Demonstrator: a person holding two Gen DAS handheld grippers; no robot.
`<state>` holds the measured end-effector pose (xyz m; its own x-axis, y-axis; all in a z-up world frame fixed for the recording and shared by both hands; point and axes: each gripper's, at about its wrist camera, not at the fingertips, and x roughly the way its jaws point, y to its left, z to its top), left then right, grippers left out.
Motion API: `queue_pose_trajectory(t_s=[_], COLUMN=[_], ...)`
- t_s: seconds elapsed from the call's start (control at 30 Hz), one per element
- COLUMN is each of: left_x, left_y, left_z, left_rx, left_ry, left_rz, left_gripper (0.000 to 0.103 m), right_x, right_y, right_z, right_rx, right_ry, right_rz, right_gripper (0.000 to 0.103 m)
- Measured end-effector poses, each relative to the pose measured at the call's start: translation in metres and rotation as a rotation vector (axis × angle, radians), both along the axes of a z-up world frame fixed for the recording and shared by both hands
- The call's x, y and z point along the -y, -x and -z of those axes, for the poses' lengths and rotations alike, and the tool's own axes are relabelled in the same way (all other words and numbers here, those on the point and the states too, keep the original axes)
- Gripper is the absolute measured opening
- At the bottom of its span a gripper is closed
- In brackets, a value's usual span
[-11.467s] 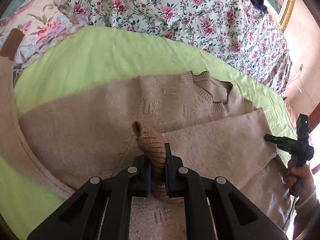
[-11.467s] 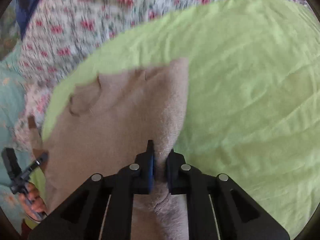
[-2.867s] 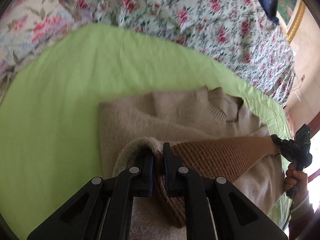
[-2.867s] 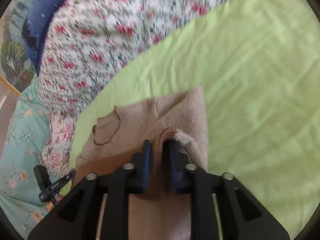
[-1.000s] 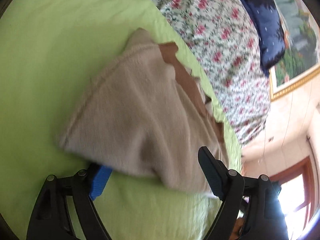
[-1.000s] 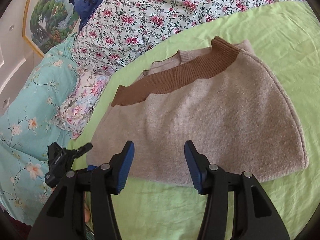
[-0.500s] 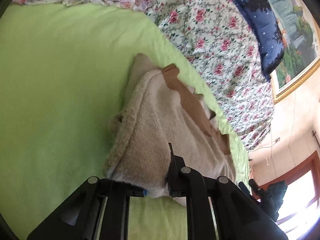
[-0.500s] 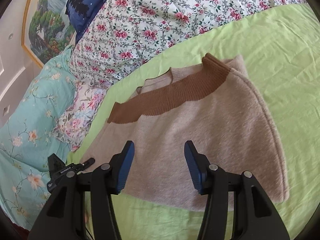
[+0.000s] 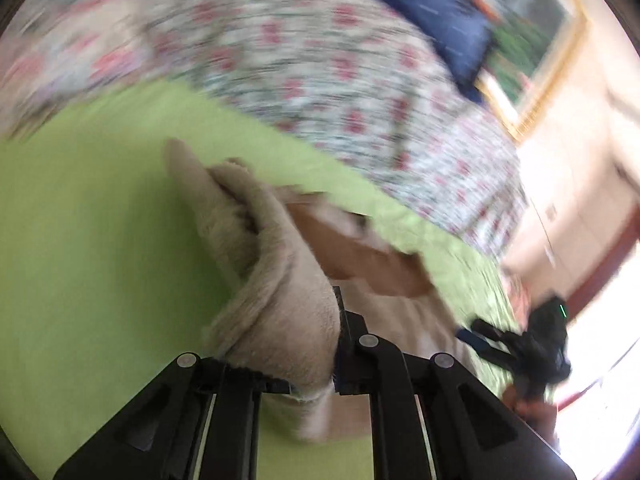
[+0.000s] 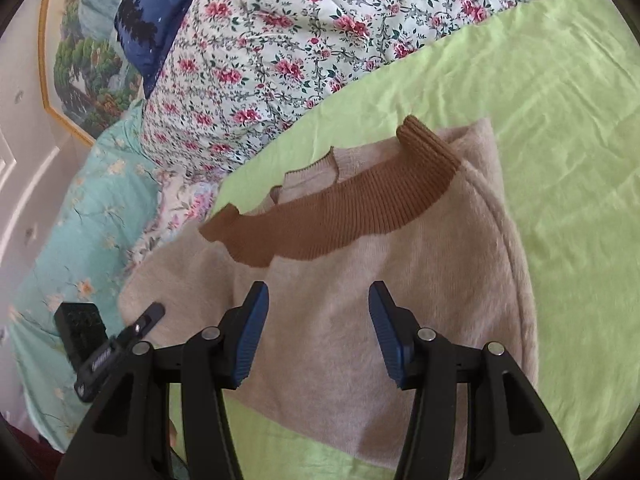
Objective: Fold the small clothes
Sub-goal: 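Grasp the folded sweater edge with both grippers and lift it, then fold the held sweater half over onto the other half with both grippers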
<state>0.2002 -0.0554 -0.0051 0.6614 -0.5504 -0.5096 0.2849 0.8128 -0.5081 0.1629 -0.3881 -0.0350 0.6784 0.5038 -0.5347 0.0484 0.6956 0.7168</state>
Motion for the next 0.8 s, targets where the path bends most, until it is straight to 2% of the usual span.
queue_pose_trajectory(t_s=[0.07, 0.13, 0.2, 0.3, 0.47, 0.5, 0.53, 0.57, 0.6, 0.63, 0.73, 0.8], left_x=[0.043, 0.087, 0.120, 0.159, 0.172, 0.172, 0.172, 0.175, 0.177, 0.180, 0.181, 0.186], left_y=[0.005, 0.009, 0.010, 0.008, 0.015, 0.016, 0.017, 0.018, 0.019, 0.020, 0.023, 0.022], left_z=[-0.015, -0.018, -0.010, 0.014, 0.030, 0.030, 0.031, 0.030, 0.031, 0.031, 0.026, 0.013], left_rx=[0.052, 0.082, 0.086, 0.057, 0.056, 0.058, 0.061, 0.066, 0.071, 0.078, 0.096, 0.116], left_ry=[-0.061, -0.140, -0.194, -0.266, -0.298, -0.303, -0.309, -0.322, -0.333, -0.352, -0.376, -0.359], left_rz=[0.106, 0.194, 0.260, 0.332, 0.362, 0.364, 0.365, 0.367, 0.370, 0.374, 0.373, 0.384], left_gripper=[0.010, 0.010, 0.010, 0.010, 0.010, 0.010, 0.010, 0.010, 0.010, 0.010, 0.010, 0.010], right_x=[0.008, 0.015, 0.015, 0.007, -0.019, -0.025, -0.033, -0.042, -0.047, -0.047, -0.036, -0.021], right_y=[-0.007, -0.015, -0.024, -0.046, -0.095, -0.107, -0.120, -0.128, -0.134, -0.137, -0.124, -0.103], right_z=[-0.001, 0.005, 0.011, 0.022, 0.029, 0.032, 0.033, 0.033, 0.033, 0.029, -0.004, -0.030], right_rx=[0.011, 0.014, -0.002, -0.056, -0.086, -0.103, -0.110, -0.110, -0.118, -0.112, 0.001, 0.075], right_ry=[-0.061, -0.162, -0.200, -0.201, -0.207, -0.190, -0.161, -0.123, -0.097, -0.095, -0.060, -0.007], right_rz=[-0.020, -0.054, -0.070, -0.112, -0.218, -0.223, -0.233, -0.244, -0.248, -0.246, -0.238, -0.218], right_gripper=[0.057, 0.072, 0.073, 0.073, 0.073, 0.070, 0.062, 0.029, 0.020, 0.018, 0.018, 0.017])
